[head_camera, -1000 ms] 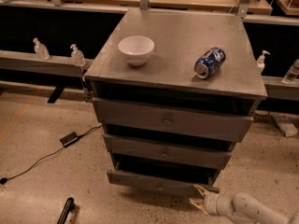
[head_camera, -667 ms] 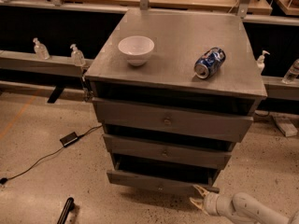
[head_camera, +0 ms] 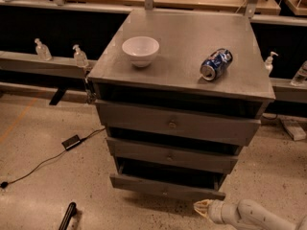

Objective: Open bottom drawer

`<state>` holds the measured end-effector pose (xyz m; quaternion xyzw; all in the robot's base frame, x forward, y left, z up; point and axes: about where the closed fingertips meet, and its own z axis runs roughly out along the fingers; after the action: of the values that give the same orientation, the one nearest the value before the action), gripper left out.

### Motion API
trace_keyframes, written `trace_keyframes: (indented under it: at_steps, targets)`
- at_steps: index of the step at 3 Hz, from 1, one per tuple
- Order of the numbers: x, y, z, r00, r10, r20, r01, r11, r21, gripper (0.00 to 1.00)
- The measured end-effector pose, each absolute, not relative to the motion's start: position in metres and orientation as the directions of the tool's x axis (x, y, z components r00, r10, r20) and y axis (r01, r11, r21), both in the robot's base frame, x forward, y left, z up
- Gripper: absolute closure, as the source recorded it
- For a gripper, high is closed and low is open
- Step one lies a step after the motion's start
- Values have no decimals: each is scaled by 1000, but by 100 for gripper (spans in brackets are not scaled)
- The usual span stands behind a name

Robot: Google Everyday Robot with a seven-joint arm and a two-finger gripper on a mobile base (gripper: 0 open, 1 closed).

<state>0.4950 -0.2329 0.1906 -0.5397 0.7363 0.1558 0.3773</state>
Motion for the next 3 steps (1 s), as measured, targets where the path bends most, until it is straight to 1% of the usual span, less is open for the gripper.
trace_keyframes:
  at_steps: [2, 3]
  targets:
    - [533, -218, 287, 127, -646, -753, -887, 266, -377, 100]
    - [549, -218, 301, 174, -660, -731, -870, 246, -428, 100]
